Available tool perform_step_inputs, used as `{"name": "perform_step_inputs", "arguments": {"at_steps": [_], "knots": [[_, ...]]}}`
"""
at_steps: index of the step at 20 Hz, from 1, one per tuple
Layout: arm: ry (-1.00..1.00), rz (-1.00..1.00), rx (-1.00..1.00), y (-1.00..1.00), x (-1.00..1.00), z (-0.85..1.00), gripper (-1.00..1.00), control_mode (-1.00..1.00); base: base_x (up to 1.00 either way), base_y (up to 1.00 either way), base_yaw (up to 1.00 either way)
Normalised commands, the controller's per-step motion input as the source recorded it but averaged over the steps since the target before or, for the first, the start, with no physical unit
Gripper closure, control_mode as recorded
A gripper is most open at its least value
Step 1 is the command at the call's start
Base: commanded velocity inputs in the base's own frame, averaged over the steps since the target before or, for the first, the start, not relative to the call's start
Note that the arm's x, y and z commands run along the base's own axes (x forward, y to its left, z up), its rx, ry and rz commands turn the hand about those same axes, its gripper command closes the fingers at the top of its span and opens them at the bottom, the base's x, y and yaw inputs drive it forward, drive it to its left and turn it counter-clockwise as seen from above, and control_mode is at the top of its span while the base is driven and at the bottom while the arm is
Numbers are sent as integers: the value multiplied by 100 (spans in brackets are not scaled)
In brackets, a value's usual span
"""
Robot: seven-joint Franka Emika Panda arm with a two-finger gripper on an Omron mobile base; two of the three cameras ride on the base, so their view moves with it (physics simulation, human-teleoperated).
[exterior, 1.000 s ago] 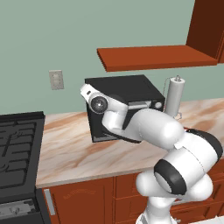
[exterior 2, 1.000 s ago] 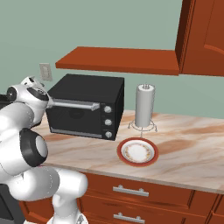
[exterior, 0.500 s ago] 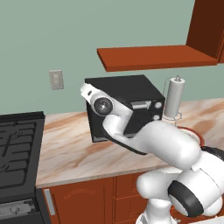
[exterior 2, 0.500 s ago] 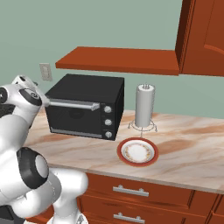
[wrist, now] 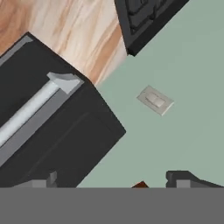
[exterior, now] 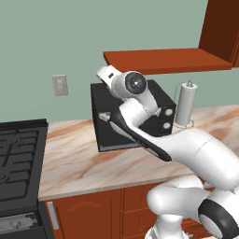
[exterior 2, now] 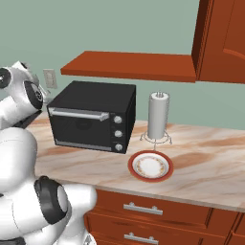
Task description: Pick up the bagel from the plate, place it on the toaster oven rack, close the door, and set the timer.
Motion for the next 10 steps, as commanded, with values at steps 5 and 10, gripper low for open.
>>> {"name": "perform_step_inputs", "arguments": {"at_steps": [5, 10], "knots": [[33, -52, 29, 0, -85, 24, -100, -100, 0, 0, 0], [19, -79, 19, -6, -57, -24, -100, -100, 0, 0, 0]]}}
